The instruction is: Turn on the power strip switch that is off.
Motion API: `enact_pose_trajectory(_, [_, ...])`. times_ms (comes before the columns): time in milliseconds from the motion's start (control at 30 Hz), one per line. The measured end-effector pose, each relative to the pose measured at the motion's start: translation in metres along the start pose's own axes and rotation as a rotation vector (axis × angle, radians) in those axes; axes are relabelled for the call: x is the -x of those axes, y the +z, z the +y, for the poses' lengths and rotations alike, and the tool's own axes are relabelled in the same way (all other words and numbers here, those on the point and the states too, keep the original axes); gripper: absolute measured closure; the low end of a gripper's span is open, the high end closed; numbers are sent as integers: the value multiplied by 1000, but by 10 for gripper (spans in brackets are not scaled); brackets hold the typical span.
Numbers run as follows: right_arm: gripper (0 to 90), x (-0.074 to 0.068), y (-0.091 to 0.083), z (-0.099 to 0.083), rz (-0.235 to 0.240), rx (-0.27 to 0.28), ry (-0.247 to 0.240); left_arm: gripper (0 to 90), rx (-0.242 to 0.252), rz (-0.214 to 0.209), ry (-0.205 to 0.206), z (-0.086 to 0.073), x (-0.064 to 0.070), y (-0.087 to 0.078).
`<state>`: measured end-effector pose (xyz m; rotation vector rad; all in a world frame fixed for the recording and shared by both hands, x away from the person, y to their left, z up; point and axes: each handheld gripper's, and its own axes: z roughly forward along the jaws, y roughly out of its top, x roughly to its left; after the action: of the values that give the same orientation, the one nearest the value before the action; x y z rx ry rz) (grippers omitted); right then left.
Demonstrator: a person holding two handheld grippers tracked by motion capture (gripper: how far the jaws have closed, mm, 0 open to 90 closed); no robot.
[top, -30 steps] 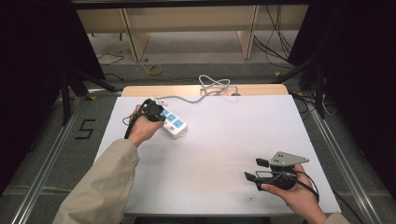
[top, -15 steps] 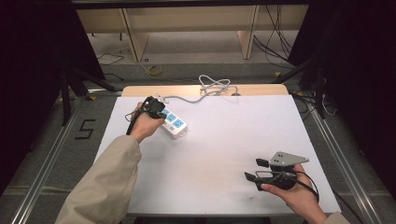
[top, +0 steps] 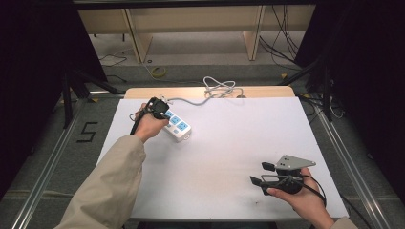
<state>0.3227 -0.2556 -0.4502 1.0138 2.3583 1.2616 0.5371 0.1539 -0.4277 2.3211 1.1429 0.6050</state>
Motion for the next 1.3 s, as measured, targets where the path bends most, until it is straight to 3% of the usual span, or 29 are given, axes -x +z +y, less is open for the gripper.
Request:
enact_pose_trajectory(667, [306, 0, 0, 0, 5, -5, -4, 898, -66, -19, -4, 6, -1, 12])
enact_pose_trajectory(1300, [306, -1, 0, 0, 7, -8, -2, 899, -129, -31, 22, 13, 1, 17])
